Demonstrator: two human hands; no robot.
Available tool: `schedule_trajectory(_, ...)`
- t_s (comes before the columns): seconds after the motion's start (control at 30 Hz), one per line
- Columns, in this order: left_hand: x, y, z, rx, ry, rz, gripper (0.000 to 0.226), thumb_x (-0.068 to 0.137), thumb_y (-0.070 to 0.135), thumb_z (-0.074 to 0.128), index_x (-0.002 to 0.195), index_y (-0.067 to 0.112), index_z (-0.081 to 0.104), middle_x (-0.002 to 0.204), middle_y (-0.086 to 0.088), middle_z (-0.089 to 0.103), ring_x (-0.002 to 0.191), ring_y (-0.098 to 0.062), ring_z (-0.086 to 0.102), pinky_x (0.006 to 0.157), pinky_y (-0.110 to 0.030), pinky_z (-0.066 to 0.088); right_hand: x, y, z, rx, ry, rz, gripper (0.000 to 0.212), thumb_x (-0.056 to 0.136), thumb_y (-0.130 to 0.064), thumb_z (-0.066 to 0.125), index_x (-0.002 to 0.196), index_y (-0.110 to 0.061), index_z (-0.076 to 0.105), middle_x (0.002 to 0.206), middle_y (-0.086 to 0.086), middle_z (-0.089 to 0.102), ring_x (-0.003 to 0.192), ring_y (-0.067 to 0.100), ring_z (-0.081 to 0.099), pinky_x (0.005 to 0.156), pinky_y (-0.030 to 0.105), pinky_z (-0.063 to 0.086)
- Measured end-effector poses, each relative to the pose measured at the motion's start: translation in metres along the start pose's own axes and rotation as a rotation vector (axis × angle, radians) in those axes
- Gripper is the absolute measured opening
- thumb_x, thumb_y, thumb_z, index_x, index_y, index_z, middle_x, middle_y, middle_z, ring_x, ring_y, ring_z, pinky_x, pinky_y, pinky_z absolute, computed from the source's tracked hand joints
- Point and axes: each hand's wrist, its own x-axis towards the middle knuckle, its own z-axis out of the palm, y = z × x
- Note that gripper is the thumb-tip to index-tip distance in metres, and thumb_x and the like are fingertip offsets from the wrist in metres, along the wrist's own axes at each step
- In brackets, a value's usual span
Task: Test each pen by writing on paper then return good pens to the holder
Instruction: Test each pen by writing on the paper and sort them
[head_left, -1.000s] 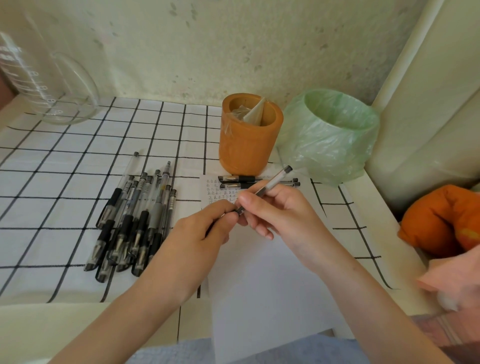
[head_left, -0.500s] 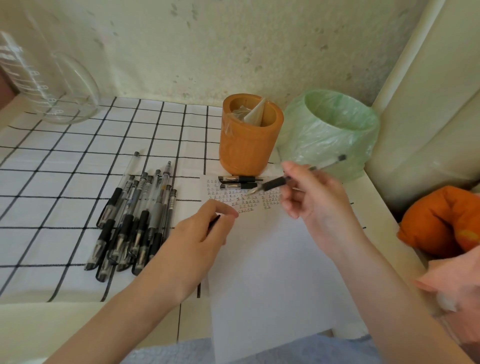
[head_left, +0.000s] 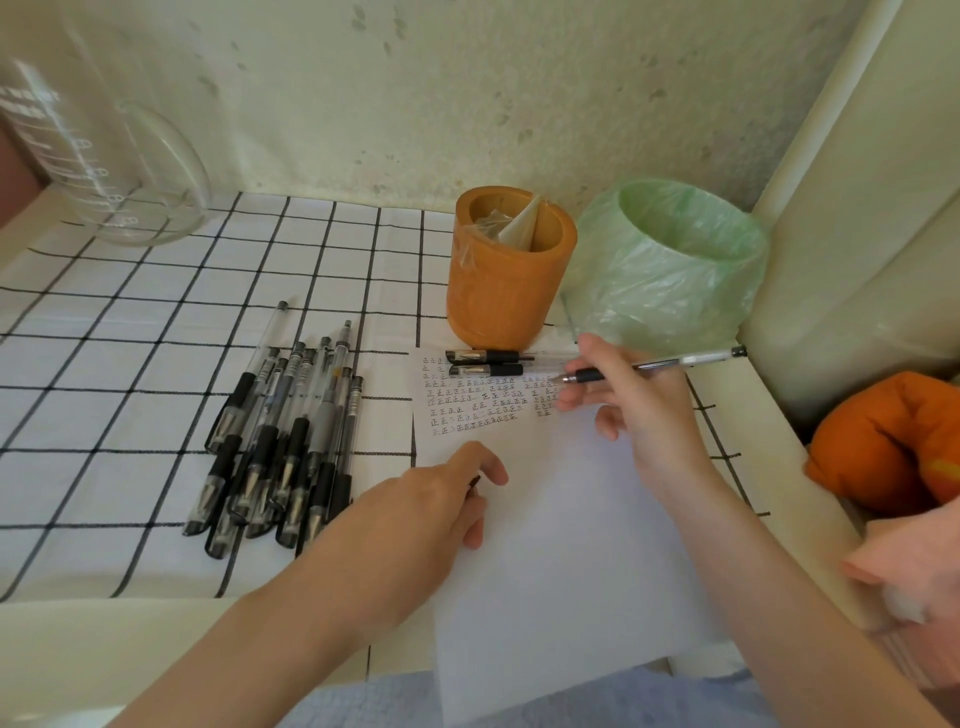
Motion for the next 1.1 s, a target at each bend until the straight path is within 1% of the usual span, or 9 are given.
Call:
schedule_trajectory(0.07,0.001,0.000,0.002,0.015,-0.016,-0.001,0.022,0.099,0.022,0.030,0.112,0.038,0.039,0.079,0.017,0.055,0.058,0.001,0.047,0.059,-0.014,0.038,0.002,0.007,0.002,-0.102,0.070,-0.117,0.036,0.083,-0.026,0.071,0.066,0.004,0.060,0.049,0.010,0.057,0.041,0.011,0.052,0.042,0.016,0.034)
schedule_trajectory(0.17,0.002,-0.002,0.002,-0.002,-0.024,-0.012,0.021,0.099,0.024,0.029,0.109,0.036,0.043,0.078,0.017,0.054,0.061,0.012,0.046,0.059,-0.009,0.037,0.004,0.015,0.005,-0.139,0.116,-0.221,0.046,0.079,-0.025,0.076,0.056,0.006,0.052,0.043,0.000,0.044,0.043,0.011,0.036,0.048,0.022,0.033)
schedule_trajectory(0.23,0.002,-0.002,0.003,0.006,-0.025,-0.008,0.024,0.099,0.022,0.028,0.112,0.038,0.041,0.078,0.017,0.052,0.061,0.013,0.046,0.058,-0.010,0.037,0.006,0.022,0.007,-0.146,0.138,-0.251,0.046,0.080,-0.023,0.075,0.056,0.007,0.051,0.046,0.002,0.043,0.047,0.012,0.036,0.051,0.023,0.032)
schedule_trajectory(0.37,0.003,-0.004,0.006,0.039,-0.011,-0.001,0.029,0.099,0.020,0.026,0.117,0.040,0.038,0.079,0.017,0.052,0.059,0.002,0.045,0.058,-0.013,0.036,0.008,0.028,0.009,-0.192,0.164,-0.270,0.040,0.085,-0.014,0.067,0.057,0.006,0.047,0.051,0.009,0.039,0.052,0.015,0.033,0.050,0.024,0.029)
schedule_trajectory(0.47,0.004,-0.005,0.007,0.045,0.003,0.007,0.029,0.099,0.020,0.026,0.116,0.040,0.040,0.078,0.017,0.051,0.060,0.001,0.045,0.059,-0.013,0.036,0.009,0.030,0.011,-0.230,0.189,-0.275,0.038,0.084,-0.009,0.063,0.053,-0.003,0.042,0.045,-0.007,0.033,0.049,0.010,0.028,0.047,0.021,0.025)
schedule_trajectory(0.6,0.003,-0.006,0.008,0.046,0.007,0.017,0.030,0.099,0.021,0.026,0.119,0.040,0.039,0.078,0.017,0.050,0.061,0.001,0.044,0.059,-0.014,0.036,0.011,0.032,0.013,-0.252,0.178,-0.308,0.040,0.083,-0.005,0.060,0.052,-0.011,0.036,0.040,-0.009,0.029,0.047,0.006,0.023,0.047,0.019,0.023)
schedule_trajectory(0.8,0.000,-0.004,0.005,0.026,0.006,0.032,0.026,0.096,0.037,0.034,0.121,0.043,0.038,0.075,0.019,0.046,0.061,0.003,0.044,0.058,-0.011,0.034,0.012,0.034,0.014,-0.263,0.159,-0.339,0.043,0.083,-0.002,0.060,0.051,-0.015,0.035,0.039,-0.009,0.031,0.045,0.005,0.024,0.047,0.018,0.023)
schedule_trajectory(0.93,-0.001,-0.003,0.004,0.036,-0.019,0.043,0.036,0.089,0.050,0.044,0.123,0.046,0.035,0.082,0.016,0.050,0.061,0.001,0.044,0.063,-0.013,0.039,0.013,0.035,0.014,-0.255,0.151,-0.350,0.045,0.083,-0.001,0.060,0.050,-0.017,0.032,0.039,-0.011,0.030,0.046,0.005,0.024,0.047,0.017,0.023)
schedule_trajectory(1.1,0.000,-0.004,0.006,0.052,-0.022,0.044,0.040,0.086,0.054,0.047,0.123,0.047,0.034,0.083,0.015,0.051,0.061,0.001,0.044,0.064,-0.014,0.041,0.012,0.035,0.013,-0.264,0.148,-0.353,0.044,0.083,-0.002,0.060,0.051,-0.016,0.033,0.041,-0.010,0.029,0.048,0.005,0.024,0.049,0.020,0.024)
